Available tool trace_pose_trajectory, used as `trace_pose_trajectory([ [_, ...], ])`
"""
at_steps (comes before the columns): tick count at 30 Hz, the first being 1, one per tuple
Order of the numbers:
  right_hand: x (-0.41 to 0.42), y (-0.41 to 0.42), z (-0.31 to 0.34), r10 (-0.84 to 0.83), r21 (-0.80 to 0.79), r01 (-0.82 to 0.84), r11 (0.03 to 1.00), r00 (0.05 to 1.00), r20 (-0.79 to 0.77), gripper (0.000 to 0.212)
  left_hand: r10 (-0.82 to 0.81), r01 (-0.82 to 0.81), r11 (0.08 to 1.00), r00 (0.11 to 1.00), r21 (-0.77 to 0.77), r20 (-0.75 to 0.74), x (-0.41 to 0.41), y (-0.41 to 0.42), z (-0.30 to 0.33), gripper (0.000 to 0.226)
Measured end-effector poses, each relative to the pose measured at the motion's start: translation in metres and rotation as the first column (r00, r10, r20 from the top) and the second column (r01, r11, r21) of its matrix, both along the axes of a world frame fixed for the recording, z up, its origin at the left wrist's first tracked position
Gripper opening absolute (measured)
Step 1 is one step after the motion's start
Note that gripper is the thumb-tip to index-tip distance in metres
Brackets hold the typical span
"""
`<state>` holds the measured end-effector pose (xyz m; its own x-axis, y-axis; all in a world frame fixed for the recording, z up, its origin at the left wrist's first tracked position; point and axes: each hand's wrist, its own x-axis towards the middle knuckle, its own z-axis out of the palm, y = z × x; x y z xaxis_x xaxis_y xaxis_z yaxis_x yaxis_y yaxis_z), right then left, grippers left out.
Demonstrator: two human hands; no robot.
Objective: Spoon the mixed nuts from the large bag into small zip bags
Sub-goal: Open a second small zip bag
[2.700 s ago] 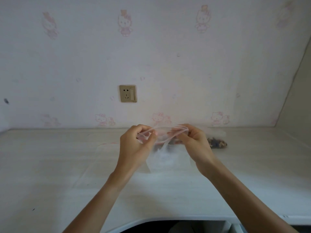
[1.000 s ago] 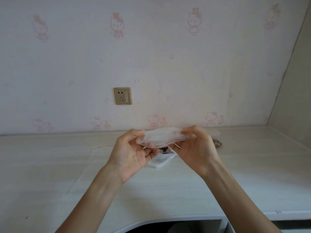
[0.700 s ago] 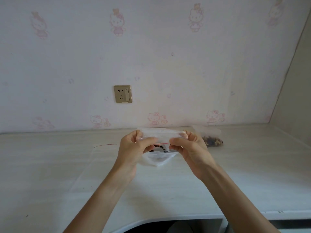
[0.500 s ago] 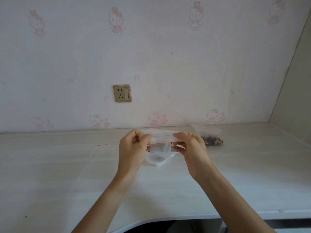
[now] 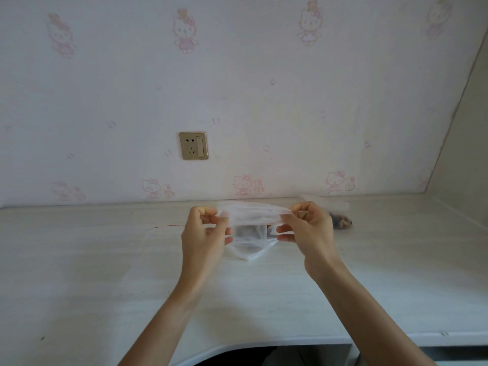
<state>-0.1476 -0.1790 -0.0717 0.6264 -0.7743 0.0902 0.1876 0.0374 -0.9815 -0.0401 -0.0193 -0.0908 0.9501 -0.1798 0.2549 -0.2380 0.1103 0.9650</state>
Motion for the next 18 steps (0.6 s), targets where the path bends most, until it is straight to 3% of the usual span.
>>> trace_pose_trajectory([
  [5,-0.004,-0.002,-0.004,0.095,0.331,-0.127,0.935,0.989,0.113,0.008,-0.194,0.169,0.973,0.968,-0.158,-0.160,-0.005,0.002,0.001,0.005],
  [9,-0.005,-0.003,-0.004,0.200,0.505,-0.324,0.800,0.938,0.285,0.007,-0.458,0.312,0.854,0.830,-0.416,-0.318,-0.010,0.006,0.009,0.011],
  [14,-0.005,-0.002,0.000,0.332,0.547,-0.500,0.672,0.863,0.380,0.022,-0.667,0.344,0.712,0.603,-0.612,-0.437,-0.008,0.010,0.020,0.012],
  [18,-0.004,0.002,0.005,0.423,0.517,-0.581,0.629,0.813,0.400,0.018,-0.713,0.390,0.686,0.531,-0.615,-0.458,-0.011,0.008,0.023,0.010],
])
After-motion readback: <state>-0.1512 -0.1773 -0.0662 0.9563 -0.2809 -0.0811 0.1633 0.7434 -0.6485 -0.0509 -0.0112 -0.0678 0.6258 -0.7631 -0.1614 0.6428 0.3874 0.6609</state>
